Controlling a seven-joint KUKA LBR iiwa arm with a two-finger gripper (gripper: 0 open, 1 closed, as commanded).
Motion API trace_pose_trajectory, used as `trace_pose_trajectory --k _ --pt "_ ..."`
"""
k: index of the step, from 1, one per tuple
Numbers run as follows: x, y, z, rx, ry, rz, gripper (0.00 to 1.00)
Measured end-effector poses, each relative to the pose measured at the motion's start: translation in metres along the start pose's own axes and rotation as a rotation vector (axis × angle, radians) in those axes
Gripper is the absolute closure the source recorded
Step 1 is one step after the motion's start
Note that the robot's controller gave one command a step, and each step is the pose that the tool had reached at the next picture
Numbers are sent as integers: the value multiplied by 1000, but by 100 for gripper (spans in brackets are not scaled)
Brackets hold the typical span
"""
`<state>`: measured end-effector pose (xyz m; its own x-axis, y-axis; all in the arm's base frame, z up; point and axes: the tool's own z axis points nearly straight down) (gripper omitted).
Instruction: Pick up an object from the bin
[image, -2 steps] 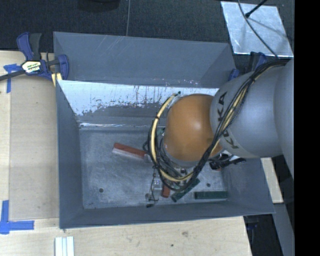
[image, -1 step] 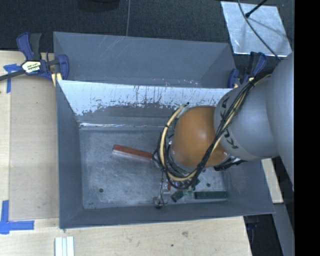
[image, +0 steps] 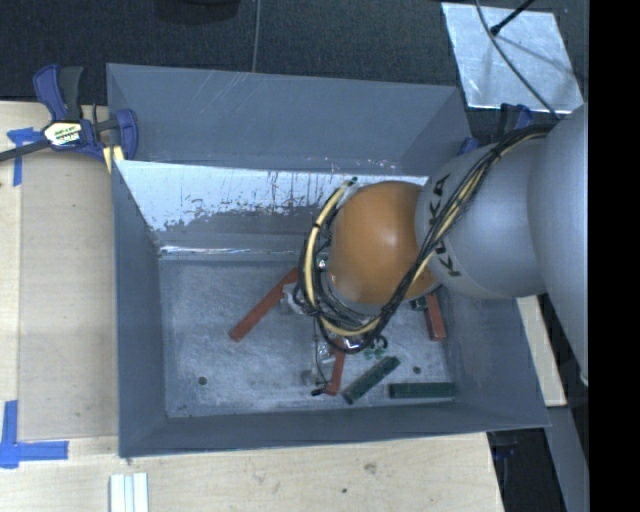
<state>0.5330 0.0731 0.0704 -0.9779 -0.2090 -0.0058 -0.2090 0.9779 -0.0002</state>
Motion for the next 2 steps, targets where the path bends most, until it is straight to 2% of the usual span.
trace_pose_trajectory --k 1,2 --pt "-55 15 -78 0 -10 -48 0" --pt "-71 27 2 -2 6 -217 0"
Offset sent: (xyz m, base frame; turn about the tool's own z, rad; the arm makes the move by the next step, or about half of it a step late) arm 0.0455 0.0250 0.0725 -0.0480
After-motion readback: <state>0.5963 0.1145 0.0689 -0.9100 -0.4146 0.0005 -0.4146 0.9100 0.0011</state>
